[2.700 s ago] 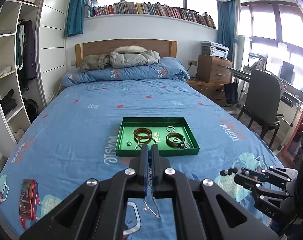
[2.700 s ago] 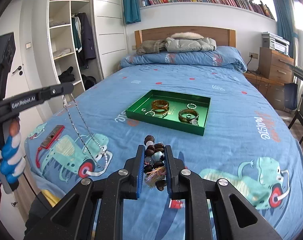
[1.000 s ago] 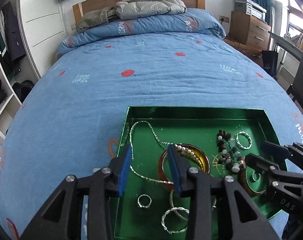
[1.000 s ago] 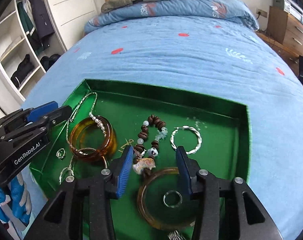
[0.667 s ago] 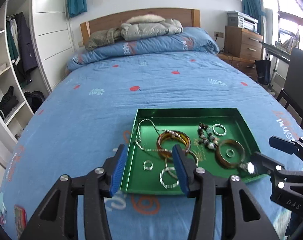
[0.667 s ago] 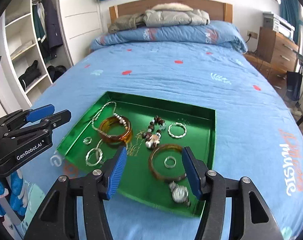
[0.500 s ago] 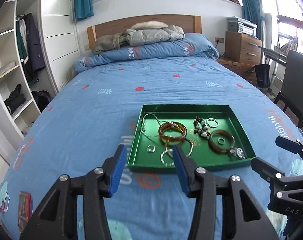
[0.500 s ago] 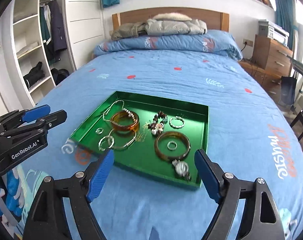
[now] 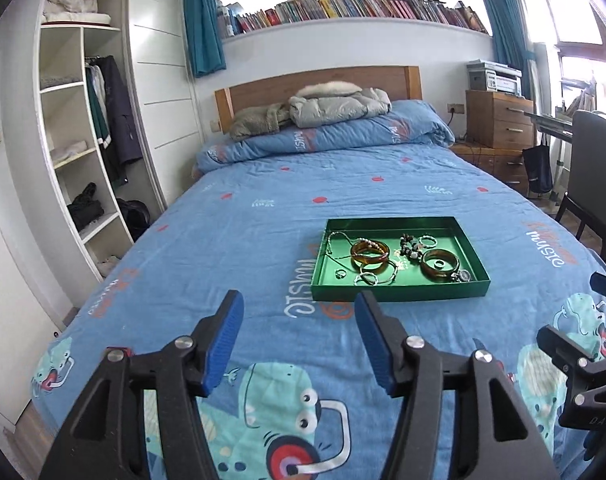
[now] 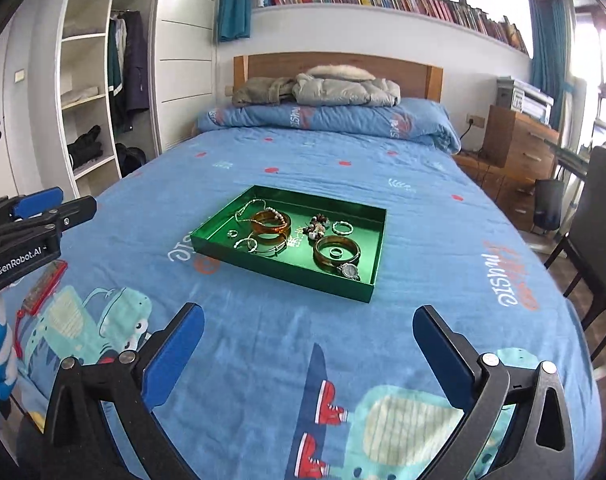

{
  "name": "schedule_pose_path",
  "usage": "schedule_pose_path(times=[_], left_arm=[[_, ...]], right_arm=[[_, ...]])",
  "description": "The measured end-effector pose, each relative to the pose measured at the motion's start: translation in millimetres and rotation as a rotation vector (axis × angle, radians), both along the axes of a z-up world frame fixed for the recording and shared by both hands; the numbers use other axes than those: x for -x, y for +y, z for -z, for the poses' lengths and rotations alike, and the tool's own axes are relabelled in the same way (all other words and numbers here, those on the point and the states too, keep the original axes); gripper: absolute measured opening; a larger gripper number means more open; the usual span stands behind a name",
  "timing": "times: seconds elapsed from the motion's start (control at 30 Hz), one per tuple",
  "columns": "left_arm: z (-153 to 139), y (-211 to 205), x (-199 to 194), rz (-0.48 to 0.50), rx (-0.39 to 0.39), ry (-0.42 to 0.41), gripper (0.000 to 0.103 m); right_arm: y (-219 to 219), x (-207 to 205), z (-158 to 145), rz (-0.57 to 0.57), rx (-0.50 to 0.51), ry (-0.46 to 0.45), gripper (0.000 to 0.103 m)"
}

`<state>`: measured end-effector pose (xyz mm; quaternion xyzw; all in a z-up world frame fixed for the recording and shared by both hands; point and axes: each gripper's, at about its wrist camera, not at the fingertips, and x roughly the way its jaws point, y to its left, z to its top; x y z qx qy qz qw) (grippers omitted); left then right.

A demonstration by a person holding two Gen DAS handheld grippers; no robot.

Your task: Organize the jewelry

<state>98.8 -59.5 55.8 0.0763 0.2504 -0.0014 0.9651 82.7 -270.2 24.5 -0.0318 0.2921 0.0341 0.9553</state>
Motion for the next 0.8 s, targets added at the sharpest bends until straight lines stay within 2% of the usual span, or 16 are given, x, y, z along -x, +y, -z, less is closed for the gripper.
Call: schedule_pose_path(times=[0.07, 0.33, 0.8], left_arm=[[-4.1, 4.5, 13.8, -0.014, 0.002, -0.008, 0.062], [-9.6, 10.5, 60.1, -0.026, -0.025, -0.032, 0.064], [-26.0, 14.8, 100.4, -0.020, -0.003, -0.074, 0.064]], right_arm=[[2.4, 14.2, -5.8, -0.001, 0.005, -0.018, 0.103], [0.4, 50.6, -19.7, 0.027, 0.003, -0.070, 0.103], [-3.1, 90.8, -39.0, 0.069, 0.009, -0.149, 0.103]])
